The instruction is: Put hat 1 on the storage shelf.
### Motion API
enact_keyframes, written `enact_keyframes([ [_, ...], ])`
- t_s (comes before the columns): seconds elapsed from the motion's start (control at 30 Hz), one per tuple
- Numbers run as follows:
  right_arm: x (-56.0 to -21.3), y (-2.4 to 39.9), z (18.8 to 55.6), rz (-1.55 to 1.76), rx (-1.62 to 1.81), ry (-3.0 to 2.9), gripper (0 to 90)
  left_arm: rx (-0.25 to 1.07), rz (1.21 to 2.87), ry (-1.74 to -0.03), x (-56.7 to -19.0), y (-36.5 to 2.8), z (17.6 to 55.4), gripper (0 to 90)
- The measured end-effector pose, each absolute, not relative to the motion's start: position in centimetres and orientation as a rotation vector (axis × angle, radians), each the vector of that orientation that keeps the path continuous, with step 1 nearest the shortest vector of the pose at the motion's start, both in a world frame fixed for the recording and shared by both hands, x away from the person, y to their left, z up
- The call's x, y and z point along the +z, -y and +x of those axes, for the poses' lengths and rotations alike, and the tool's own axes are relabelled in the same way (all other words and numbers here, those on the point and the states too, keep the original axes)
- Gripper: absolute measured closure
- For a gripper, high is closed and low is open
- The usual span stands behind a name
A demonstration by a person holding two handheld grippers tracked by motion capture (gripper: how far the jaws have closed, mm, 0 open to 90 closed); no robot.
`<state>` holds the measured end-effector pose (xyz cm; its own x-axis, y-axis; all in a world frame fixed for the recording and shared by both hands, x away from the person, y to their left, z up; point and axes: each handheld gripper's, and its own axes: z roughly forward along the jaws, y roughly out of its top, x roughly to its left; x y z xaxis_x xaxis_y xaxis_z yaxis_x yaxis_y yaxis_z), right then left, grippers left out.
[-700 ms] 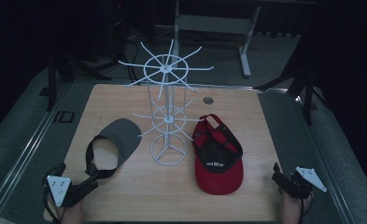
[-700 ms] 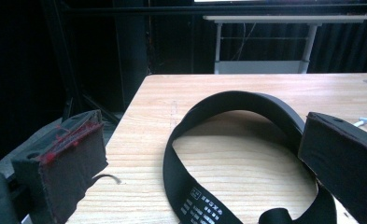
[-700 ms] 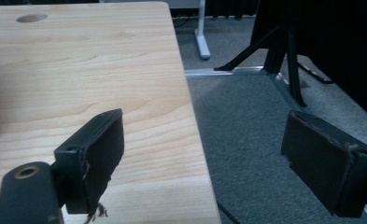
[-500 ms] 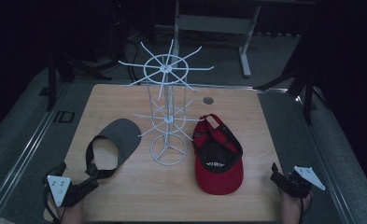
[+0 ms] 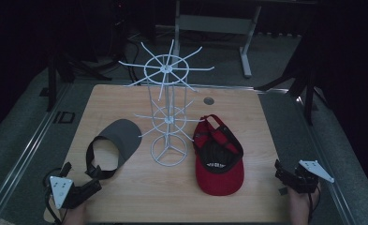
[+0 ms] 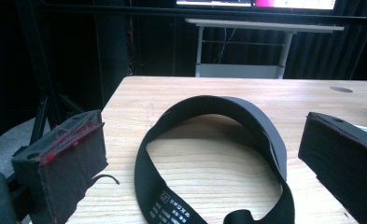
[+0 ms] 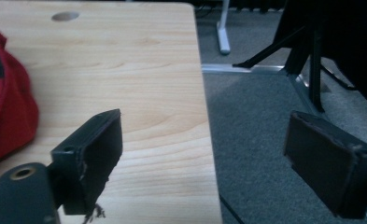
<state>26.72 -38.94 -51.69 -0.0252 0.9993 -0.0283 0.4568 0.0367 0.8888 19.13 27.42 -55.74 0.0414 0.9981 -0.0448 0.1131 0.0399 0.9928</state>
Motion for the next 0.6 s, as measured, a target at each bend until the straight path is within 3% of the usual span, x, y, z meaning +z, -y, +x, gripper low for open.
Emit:
enact_keyframes([
  [0.6,-48.2,36.7,29.3,1.492,0.992,-1.711,13.9,1.019,1.309,-1.257,-55.4,-26.7,19.1,1.2],
])
